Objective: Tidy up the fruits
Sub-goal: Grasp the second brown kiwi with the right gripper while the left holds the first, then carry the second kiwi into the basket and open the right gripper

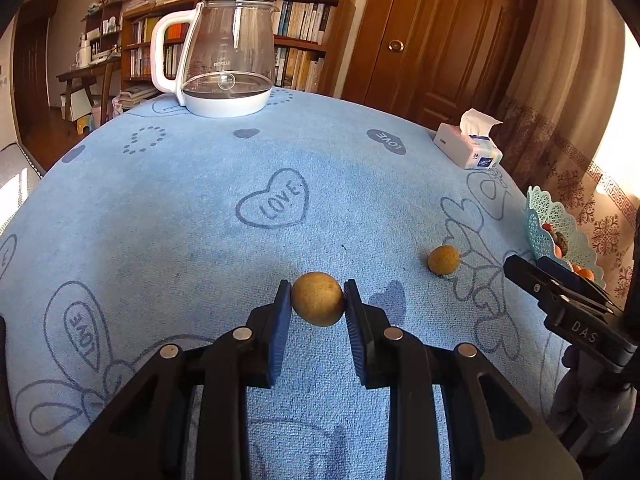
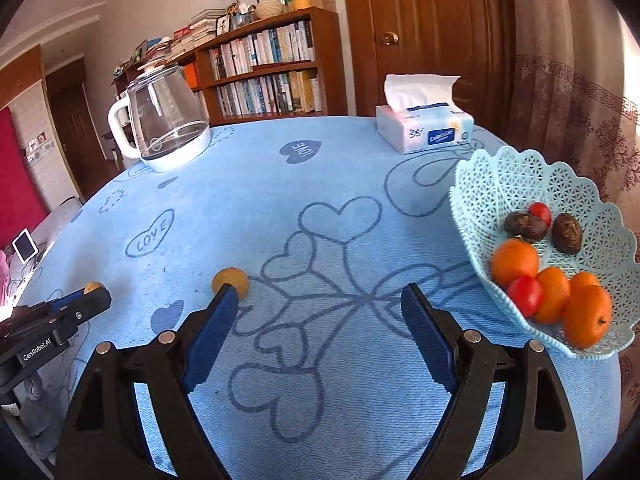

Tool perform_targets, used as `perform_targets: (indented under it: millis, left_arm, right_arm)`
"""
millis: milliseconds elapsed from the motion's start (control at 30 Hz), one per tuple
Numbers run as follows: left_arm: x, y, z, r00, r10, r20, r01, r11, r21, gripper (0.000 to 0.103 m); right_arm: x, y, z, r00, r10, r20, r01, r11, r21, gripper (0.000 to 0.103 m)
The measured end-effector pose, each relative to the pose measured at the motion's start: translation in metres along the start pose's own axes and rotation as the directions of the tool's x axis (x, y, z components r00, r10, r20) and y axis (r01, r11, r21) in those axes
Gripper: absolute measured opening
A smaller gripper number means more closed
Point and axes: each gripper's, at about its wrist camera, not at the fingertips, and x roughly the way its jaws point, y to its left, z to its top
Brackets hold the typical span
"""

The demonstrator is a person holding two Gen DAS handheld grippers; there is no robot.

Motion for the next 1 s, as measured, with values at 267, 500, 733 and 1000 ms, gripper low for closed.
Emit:
perform_targets:
  millis: [267, 500, 733, 1000]
  left_arm:
    - [0.000, 0.001, -0.002, 1.000, -0.001, -0.005, 0.001, 1.000, -0.014, 0.027]
    - [0.000, 0.004, -0.001, 1.000, -0.009, -0.016, 0.009, 1.000, -0.026, 0.027]
    - [0.000, 0.003, -0.002, 1.000, -0.014, -0.016, 0.014, 1.000, -0.027, 0.027]
    - [0.001, 0.003, -0.002, 1.000, -0.018, -0.020, 0.018, 1.000, -0.025, 0.027]
  right_arm:
    - [0.041, 0.056, 0.009, 0.995, 0.056, -0.086, -0.067, 0.990, -0.127, 0.072]
    - [0.065, 0.059, 0.013, 0.984, 0.075, -0.159, -0.092, 0.991, -0.100, 0.050]
    - [0.066, 0.058, 0.012, 0.987, 0.039, -0.157, -0.056, 0.993, -0.105, 0.036]
    - [0.062, 0.057, 0.010, 0.989, 0.028, -0.148, -0.044, 0.994, -0.102, 0.030]
